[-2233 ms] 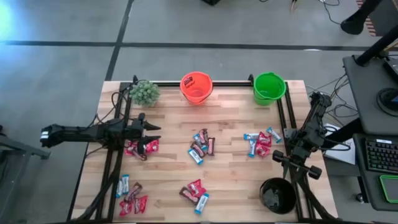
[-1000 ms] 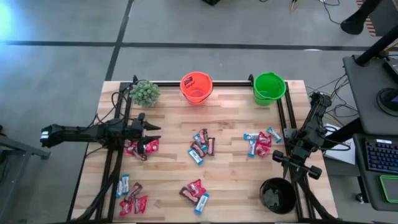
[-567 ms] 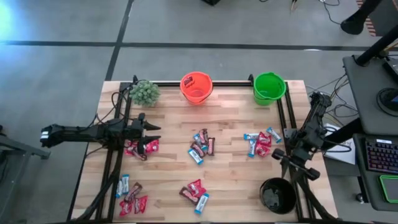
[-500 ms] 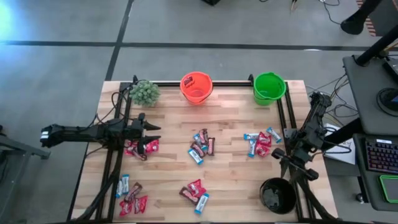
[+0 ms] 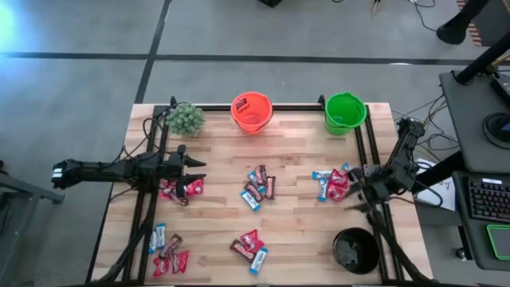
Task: Organize candy in baskets
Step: Put the brown chocolate bar into the black bucket
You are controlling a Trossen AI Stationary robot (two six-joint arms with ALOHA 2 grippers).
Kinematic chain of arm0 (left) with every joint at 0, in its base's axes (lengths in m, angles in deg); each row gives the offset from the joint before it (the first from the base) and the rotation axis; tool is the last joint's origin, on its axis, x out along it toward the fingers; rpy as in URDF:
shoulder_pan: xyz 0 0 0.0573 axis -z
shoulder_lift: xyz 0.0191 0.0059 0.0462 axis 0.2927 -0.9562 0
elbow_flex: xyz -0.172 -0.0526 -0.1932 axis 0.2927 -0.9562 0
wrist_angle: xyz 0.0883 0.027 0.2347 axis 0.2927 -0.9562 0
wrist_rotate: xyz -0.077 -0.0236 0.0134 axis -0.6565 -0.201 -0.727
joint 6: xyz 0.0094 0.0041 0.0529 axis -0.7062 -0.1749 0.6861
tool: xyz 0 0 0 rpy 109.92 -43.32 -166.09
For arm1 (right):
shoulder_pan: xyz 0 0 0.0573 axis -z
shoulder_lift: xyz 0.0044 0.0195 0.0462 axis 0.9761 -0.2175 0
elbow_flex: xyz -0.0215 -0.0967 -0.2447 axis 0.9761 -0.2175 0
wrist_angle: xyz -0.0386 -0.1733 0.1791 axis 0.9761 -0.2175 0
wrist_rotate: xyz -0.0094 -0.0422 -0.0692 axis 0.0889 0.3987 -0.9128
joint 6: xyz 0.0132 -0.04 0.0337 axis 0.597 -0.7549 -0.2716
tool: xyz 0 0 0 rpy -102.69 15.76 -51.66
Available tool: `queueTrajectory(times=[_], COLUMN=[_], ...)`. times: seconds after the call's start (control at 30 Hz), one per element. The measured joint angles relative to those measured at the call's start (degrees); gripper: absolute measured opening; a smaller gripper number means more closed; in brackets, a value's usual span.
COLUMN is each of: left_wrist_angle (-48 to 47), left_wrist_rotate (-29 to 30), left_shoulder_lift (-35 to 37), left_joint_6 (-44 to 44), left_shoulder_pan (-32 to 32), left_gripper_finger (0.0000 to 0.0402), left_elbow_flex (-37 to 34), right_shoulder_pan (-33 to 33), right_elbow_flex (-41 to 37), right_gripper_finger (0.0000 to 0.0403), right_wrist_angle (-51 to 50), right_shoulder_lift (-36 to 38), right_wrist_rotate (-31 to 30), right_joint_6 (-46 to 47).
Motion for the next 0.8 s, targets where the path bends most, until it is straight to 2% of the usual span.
queueTrajectory(times=[0.1, 0.2, 0.37, 0.8], left_wrist_angle=[0.02, 0.02, 0.02, 0.02], left_wrist_rotate=[0.01, 0.0, 0.0, 0.01], left_shoulder_lift=[0.0, 0.0, 0.01, 0.0], left_joint_6=[0.0, 0.0, 0.0, 0.0], left_shoulder_pan=[-0.02, 0.0, 0.0, -0.02], left_gripper_finger=[0.0185, 0.0185, 0.0185, 0.0185], left_elbow_flex=[-0.01, 0.0, -0.02, 0.0], right_shoulder_pan=[0.03, 0.03, 0.03, -0.01], right_elbow_flex=[0.0, 0.0, 0.0, 0.0], right_gripper_finger=[0.0134, 0.0134, 0.0134, 0.0134], right_wrist_angle=[2.28, 4.83, 5.23, 5.18], right_shoulder_lift=[0.0, 0.0, 0.01, 0.02], right_wrist_rotate=[-10.8, -16.0, -16.37, -16.08], right_joint_6=[-5.09, -8.2, -7.09, 10.75])
